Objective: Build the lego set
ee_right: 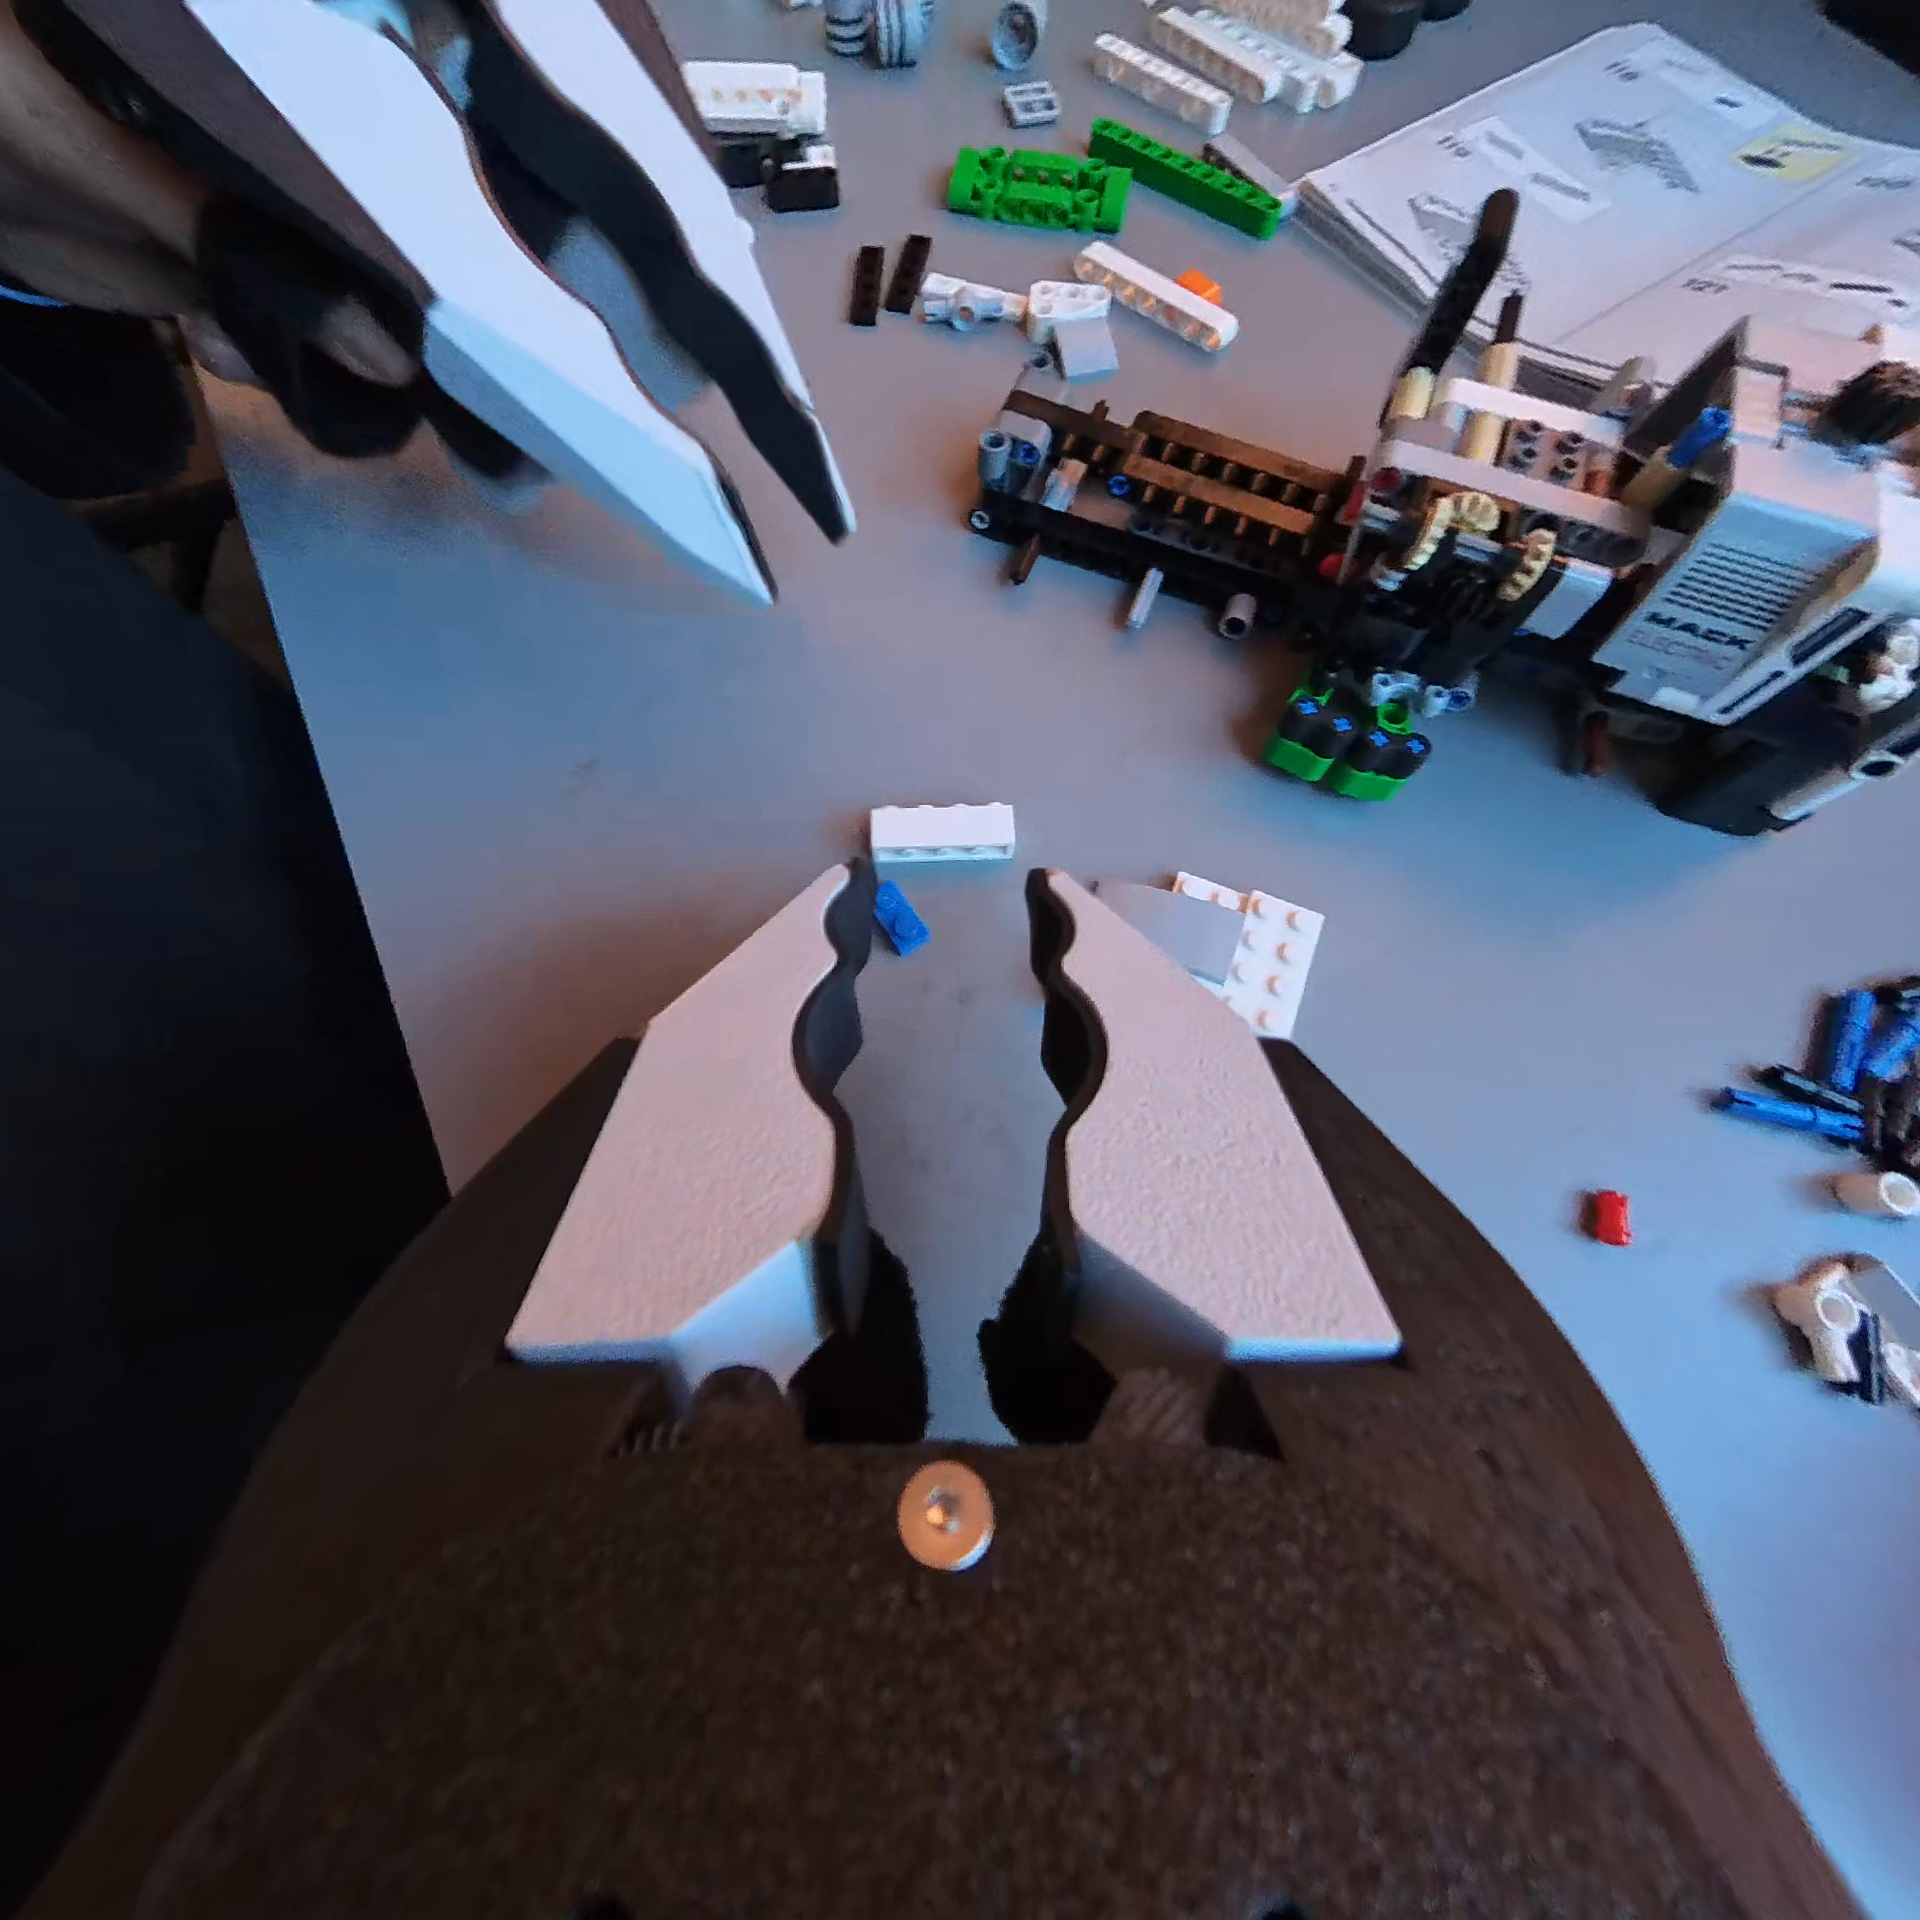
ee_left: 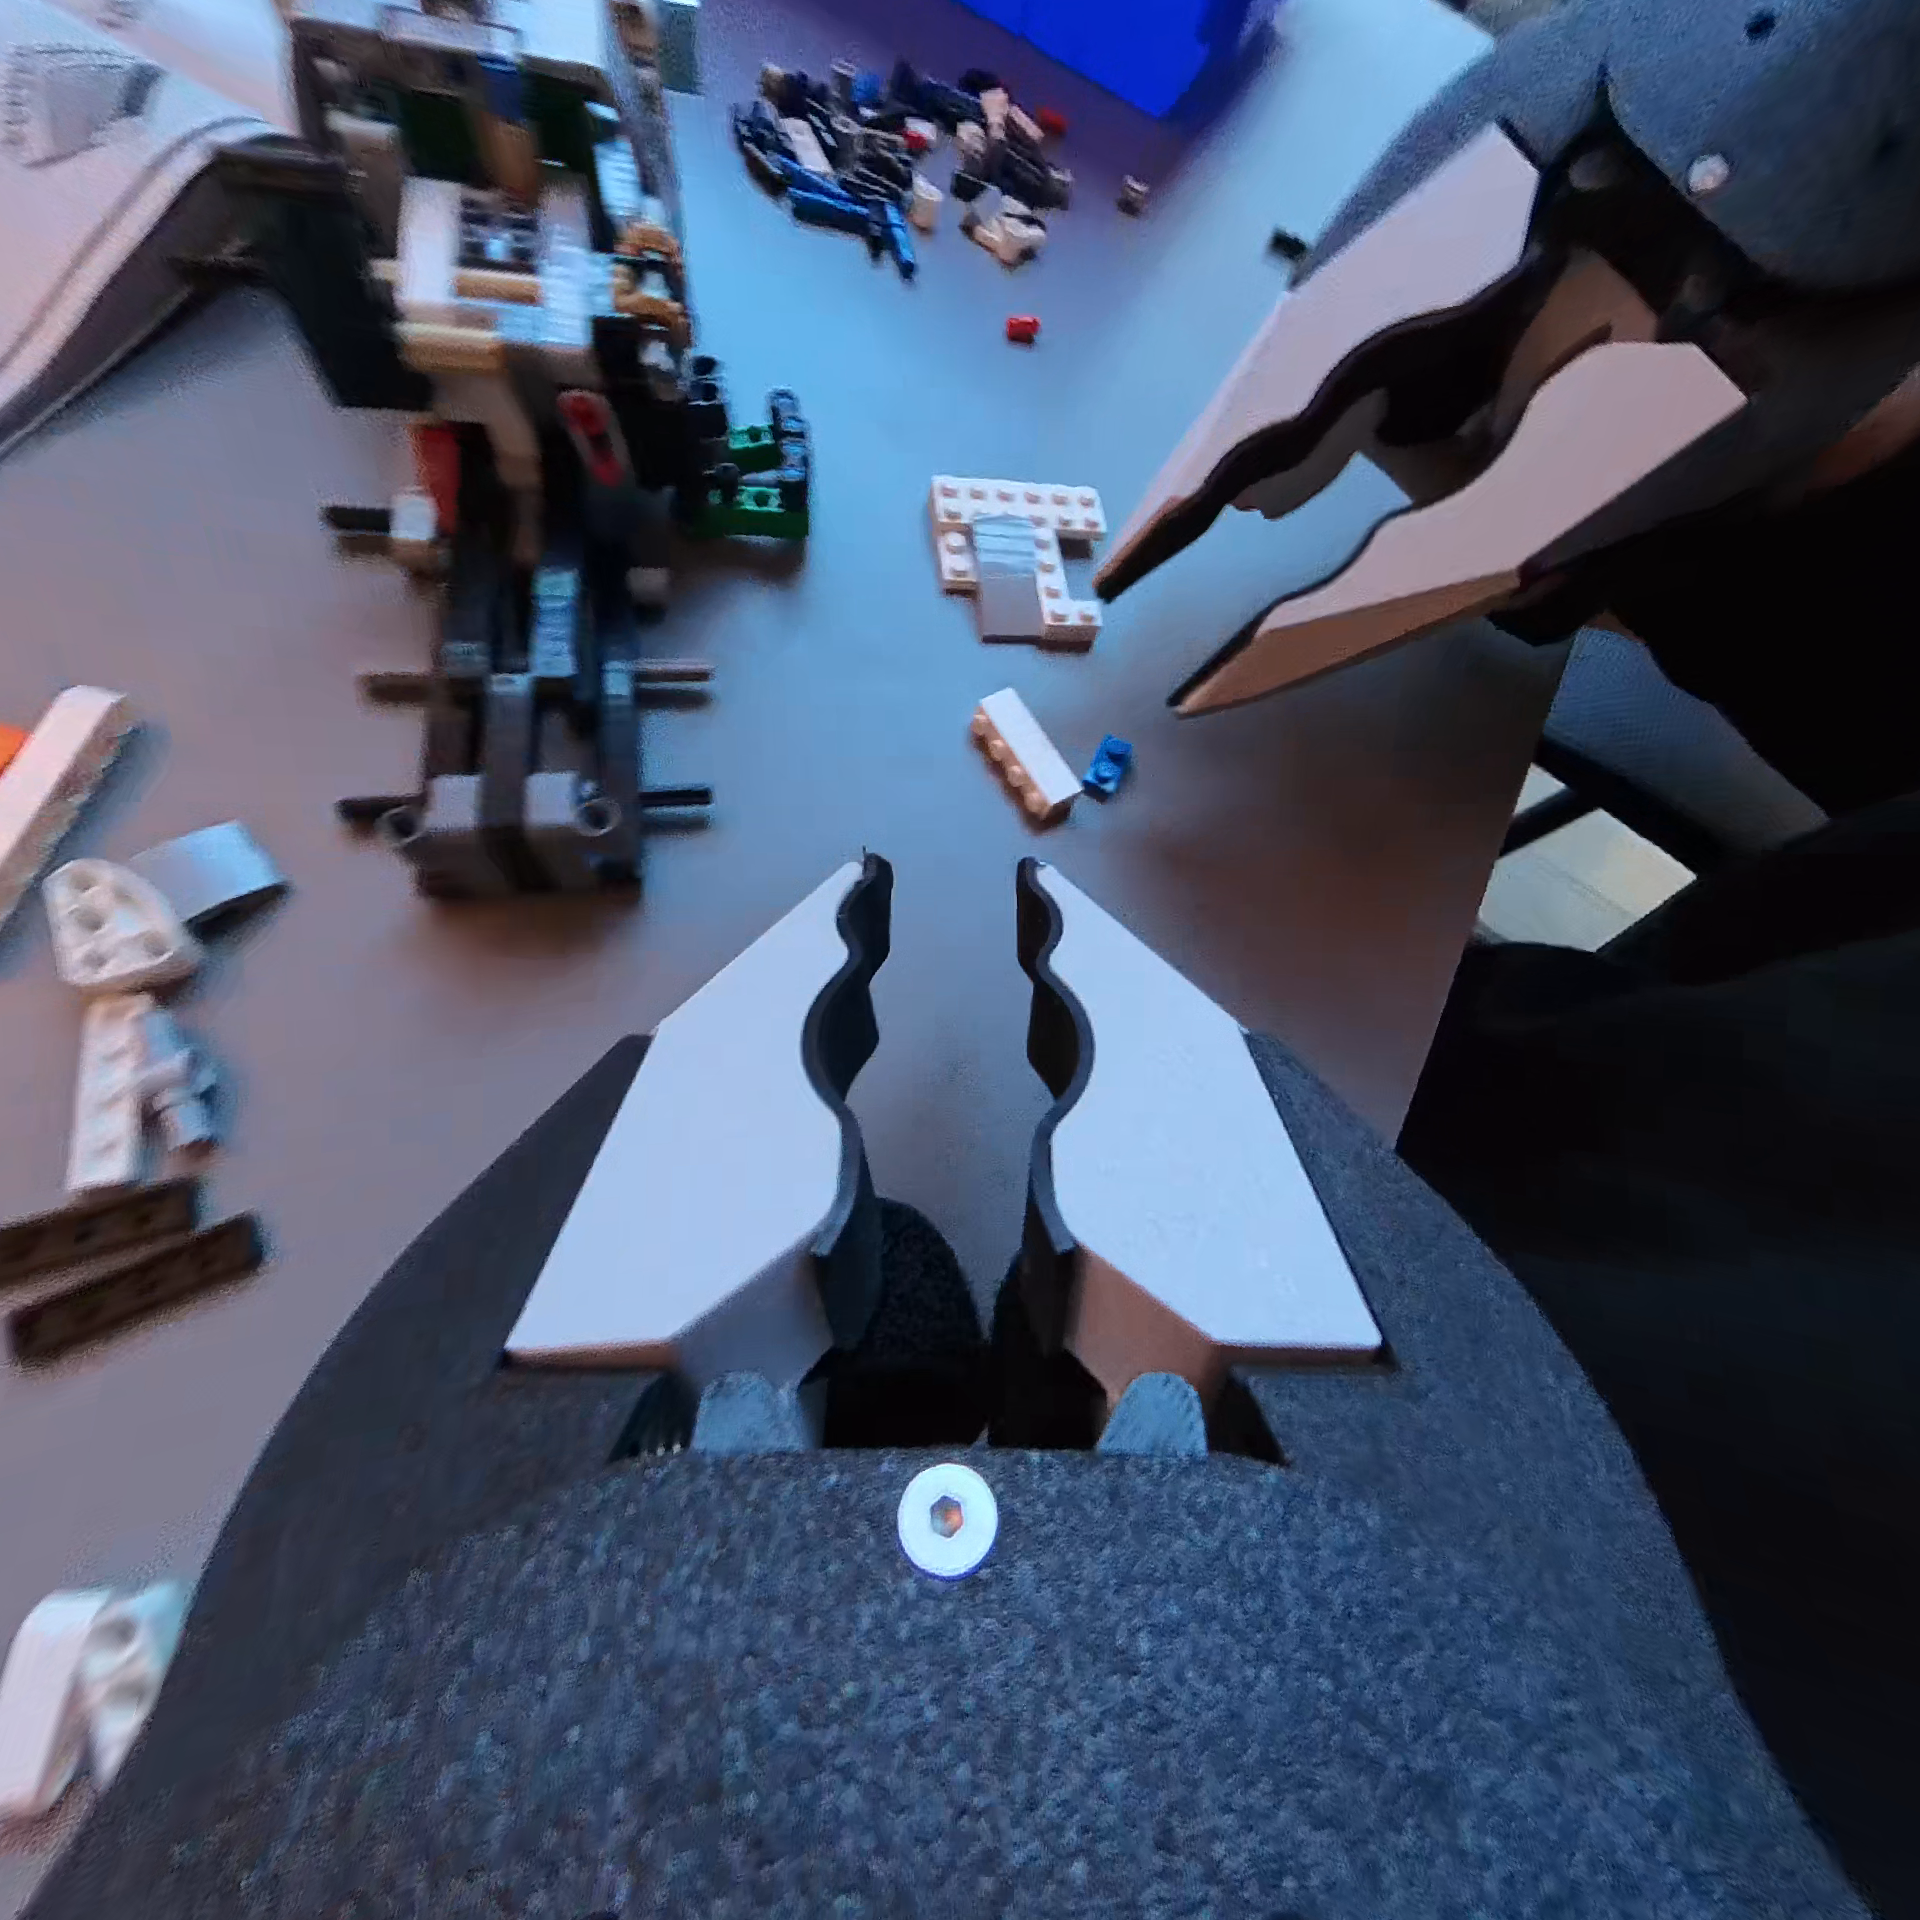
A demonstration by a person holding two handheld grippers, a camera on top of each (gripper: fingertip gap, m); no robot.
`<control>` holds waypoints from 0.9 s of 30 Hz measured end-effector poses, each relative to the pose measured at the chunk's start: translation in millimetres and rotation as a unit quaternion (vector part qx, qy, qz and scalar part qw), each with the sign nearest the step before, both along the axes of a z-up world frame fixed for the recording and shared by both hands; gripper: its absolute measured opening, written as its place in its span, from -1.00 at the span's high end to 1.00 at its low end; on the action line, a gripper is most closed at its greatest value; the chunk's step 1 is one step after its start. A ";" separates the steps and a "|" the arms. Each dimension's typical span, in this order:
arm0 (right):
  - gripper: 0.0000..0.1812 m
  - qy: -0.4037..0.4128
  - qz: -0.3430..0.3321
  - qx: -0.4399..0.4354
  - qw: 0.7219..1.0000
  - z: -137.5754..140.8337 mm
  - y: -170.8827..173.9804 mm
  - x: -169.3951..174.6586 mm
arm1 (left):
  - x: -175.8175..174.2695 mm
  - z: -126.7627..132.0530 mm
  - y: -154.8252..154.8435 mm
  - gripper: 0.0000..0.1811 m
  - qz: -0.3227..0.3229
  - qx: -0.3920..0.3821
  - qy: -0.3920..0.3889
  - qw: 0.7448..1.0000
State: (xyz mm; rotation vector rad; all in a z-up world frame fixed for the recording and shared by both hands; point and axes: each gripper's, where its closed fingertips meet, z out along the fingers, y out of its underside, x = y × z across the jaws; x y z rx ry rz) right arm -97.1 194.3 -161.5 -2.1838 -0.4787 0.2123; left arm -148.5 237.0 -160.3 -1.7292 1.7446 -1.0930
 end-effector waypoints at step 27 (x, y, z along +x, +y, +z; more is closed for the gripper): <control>0.81 -0.005 0.074 0.008 0.997 -12.3 -12.2 -5.8 | 26.5 -24.3 -30.1 0.95 -0.088 0.104 0.066 0.988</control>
